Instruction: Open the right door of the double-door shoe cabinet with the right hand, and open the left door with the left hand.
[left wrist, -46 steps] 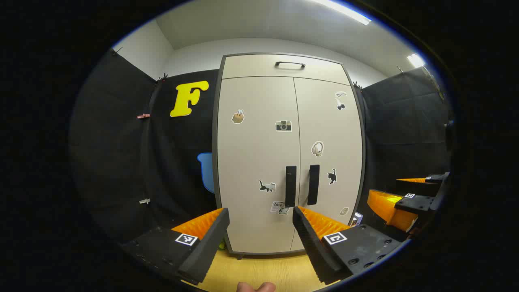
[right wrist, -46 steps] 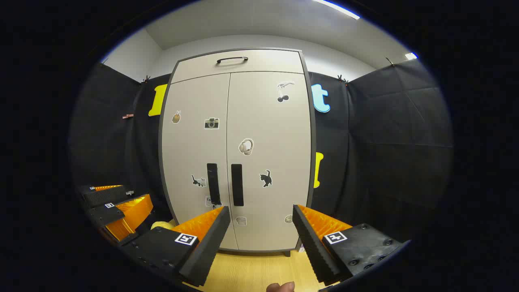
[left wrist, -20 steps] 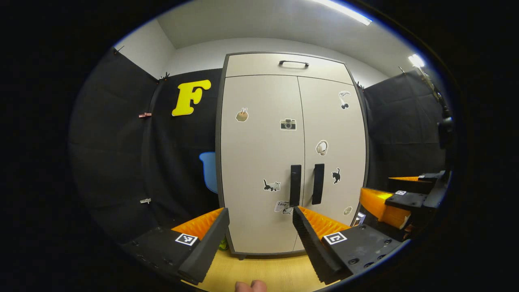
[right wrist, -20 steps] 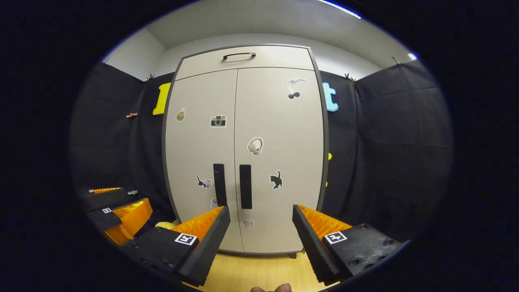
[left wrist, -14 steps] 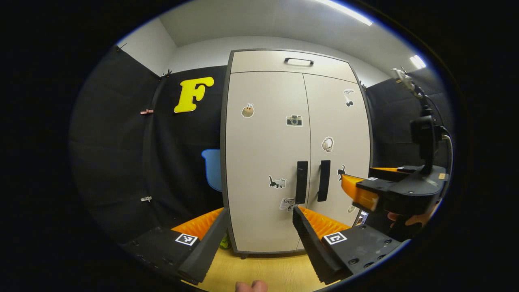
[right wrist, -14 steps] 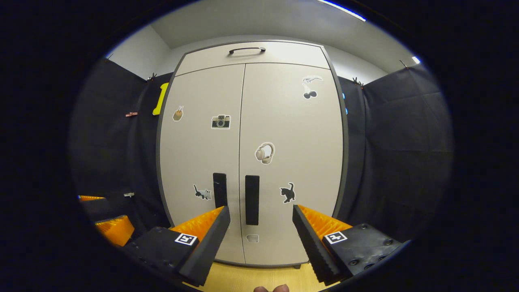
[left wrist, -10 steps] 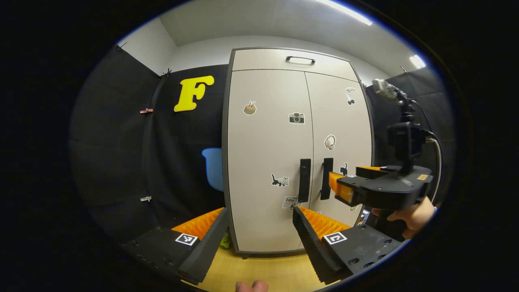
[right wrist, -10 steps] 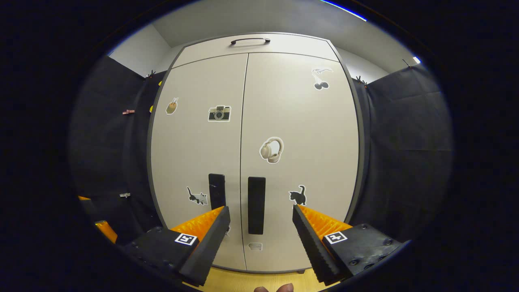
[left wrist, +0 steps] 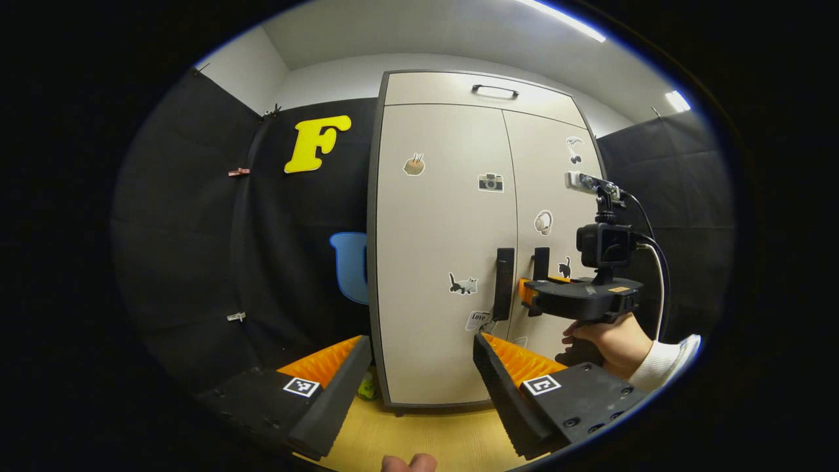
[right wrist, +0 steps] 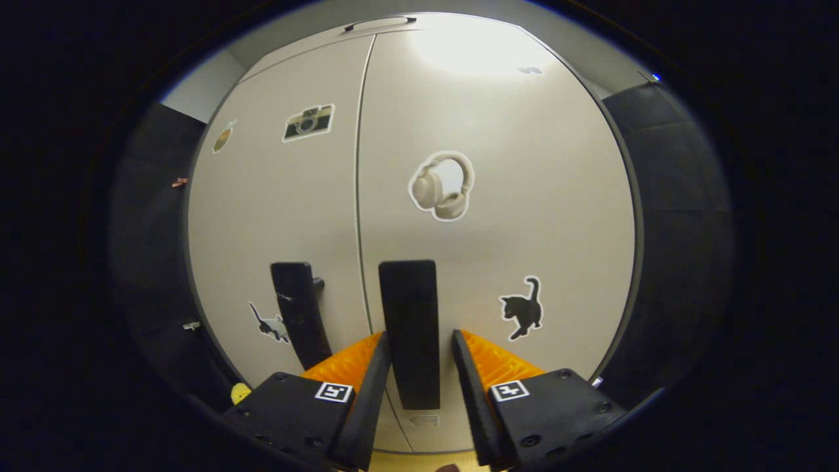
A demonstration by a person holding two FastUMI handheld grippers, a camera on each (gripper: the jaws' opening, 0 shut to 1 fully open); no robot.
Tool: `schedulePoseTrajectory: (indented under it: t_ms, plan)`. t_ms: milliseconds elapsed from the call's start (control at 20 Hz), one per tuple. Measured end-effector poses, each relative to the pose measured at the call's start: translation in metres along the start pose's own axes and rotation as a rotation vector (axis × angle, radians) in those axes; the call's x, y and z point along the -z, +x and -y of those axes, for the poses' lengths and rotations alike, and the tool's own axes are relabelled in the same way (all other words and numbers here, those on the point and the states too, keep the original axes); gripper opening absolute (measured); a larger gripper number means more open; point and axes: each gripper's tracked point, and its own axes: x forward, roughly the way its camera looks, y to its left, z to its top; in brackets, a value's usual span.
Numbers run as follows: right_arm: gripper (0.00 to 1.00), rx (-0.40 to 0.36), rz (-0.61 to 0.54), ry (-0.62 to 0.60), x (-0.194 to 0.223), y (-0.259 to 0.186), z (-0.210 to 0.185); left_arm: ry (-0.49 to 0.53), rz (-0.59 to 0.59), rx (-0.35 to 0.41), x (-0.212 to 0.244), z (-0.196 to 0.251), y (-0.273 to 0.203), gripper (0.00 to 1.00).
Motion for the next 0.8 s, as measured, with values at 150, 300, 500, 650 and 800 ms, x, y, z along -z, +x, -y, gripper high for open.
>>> schedulePoseTrajectory:
  t_ms: [150,300,500,650,800]
  plan:
    - [0.38,0.009,0.004,-0.047,0.001,0.002,-0.005,-0.009,-0.011,0.0,0.004,-0.002,0.001,0.96]
    - [0.32,0.03,-0.018,-0.014,0.002,0.0,-0.004,-0.008,-0.014,-0.005,0.003,-0.004,-0.001,0.96]
    - [0.21,0.026,-0.017,-0.008,0.002,0.001,-0.004,-0.016,-0.021,-0.016,0.005,-0.006,-0.01,0.97]
    - [0.16,0.008,-0.062,0.012,0.003,-0.001,-0.002,-0.02,-0.024,-0.035,0.004,-0.008,-0.017,0.96]
    - [0.16,-0.019,-0.068,0.004,0.0,-0.015,-0.001,-0.024,-0.016,-0.054,0.0,-0.007,-0.024,0.96]
